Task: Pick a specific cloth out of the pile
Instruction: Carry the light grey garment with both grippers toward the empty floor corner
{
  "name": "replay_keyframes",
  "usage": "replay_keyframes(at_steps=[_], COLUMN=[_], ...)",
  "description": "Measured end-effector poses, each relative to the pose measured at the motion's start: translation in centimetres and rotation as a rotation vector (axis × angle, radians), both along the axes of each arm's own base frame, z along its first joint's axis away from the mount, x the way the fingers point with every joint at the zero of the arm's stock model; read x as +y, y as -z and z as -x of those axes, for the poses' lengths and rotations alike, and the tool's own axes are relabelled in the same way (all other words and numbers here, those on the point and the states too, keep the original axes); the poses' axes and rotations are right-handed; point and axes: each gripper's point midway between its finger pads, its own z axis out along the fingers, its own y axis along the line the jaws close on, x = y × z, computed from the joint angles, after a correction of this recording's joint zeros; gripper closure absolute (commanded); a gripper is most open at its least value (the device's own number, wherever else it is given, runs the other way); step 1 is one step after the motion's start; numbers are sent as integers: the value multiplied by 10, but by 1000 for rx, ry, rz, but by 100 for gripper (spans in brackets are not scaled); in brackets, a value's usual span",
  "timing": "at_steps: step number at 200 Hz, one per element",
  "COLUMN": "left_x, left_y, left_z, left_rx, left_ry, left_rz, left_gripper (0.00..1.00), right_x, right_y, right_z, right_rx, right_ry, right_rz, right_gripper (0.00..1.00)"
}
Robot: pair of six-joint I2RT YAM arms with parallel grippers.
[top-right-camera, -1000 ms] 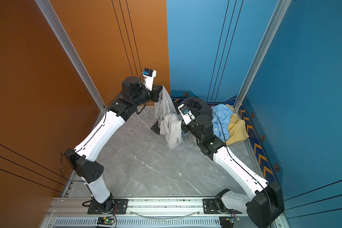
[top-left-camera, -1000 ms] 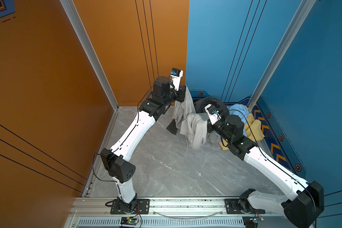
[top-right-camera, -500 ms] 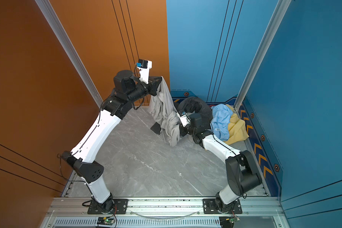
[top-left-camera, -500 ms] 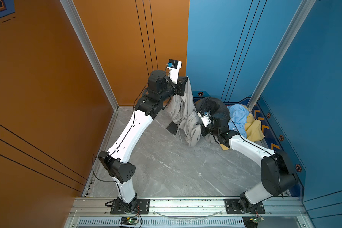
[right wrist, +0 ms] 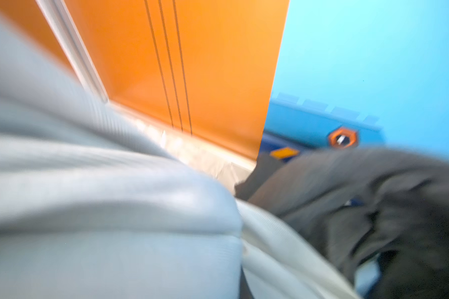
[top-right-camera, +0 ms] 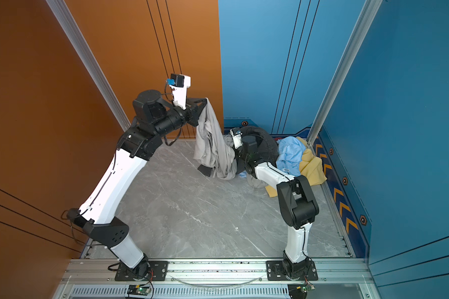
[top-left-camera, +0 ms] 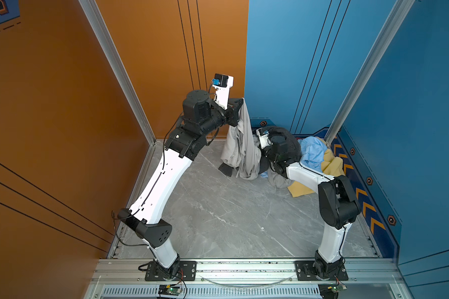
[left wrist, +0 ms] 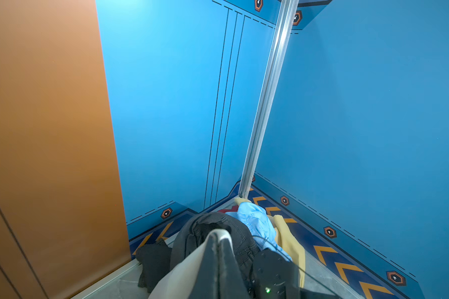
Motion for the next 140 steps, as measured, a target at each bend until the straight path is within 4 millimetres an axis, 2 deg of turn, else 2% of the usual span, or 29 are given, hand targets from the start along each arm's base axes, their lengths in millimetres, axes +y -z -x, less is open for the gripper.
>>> replay_keyframes(at_steps=[16,32,47,67,93,106,121,140], left_x=[17,32,45,59,81,95,112,136], left_y=[1,9,25,51,81,90,92,85], left_z=[-1,-6,-15,-27,-40,-42,-38,-28], left_rx=[4,23,55,110,176,195,210,200], left_ry=[-35,-71,-111,-162,-233,-270,-314,-374], left_rz=[-1,-11,-26,-52,-79,-86,-84,-68], left_gripper=[100,100,100,100,100,100,100,100], right_x=[-2,-2,4,21,48,64,84,118], right_y=[-48,-100,-147,-197,-237,-252,-268,-286], right_z=[4,12,23,40,66,80,95,116], right_rx=[-43,-103,-165,-229,-266,-276,-284,-293], right_ry=[10,13,-4,-49,-128,-170,-223,-299], right_rz=[-41,-80,-118,-170,-222,-252,-288,-333], right_gripper=[100,100,100,100,100,100,100,100])
